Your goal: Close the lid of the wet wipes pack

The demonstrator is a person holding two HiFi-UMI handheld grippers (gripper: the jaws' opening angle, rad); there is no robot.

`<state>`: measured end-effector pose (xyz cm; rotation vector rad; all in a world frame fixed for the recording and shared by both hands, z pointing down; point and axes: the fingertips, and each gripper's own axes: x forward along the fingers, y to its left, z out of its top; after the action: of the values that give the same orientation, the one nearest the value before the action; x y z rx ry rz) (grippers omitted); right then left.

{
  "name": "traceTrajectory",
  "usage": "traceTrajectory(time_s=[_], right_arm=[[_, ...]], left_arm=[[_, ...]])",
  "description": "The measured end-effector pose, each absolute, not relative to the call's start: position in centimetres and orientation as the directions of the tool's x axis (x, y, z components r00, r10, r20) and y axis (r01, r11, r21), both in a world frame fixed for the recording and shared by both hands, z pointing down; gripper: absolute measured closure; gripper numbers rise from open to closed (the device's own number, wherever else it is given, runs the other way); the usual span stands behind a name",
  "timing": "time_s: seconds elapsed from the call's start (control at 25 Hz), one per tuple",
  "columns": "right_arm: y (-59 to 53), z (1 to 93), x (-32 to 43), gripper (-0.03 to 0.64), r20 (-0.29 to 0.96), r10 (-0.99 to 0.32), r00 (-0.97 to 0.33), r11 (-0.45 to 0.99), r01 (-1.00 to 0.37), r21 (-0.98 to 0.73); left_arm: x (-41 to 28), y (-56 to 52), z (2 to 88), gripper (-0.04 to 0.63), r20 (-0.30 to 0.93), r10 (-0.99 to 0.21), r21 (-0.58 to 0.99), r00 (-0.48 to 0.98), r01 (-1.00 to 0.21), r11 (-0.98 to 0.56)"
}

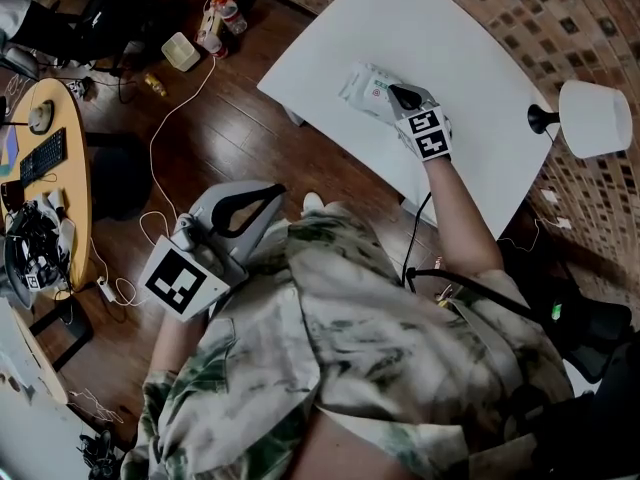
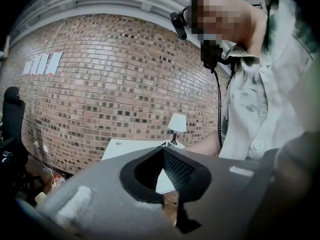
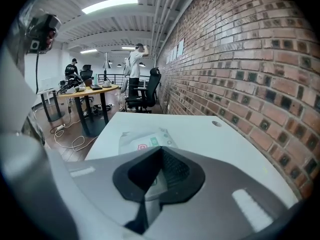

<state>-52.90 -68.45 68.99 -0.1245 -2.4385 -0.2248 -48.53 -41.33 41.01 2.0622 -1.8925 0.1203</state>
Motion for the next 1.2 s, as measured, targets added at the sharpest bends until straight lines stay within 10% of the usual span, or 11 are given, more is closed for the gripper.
traceTrajectory(time_s=[1.2], right_arm=[[-36.4,49.9,-34.2,0.617,0.37,0.005,-0.929,0.994,0.045,0.1]], left_arm=[[-39.0,-20.7,39.0,0.595,0.163,-0.946,0.17,0.282,-0.952,-0.254]])
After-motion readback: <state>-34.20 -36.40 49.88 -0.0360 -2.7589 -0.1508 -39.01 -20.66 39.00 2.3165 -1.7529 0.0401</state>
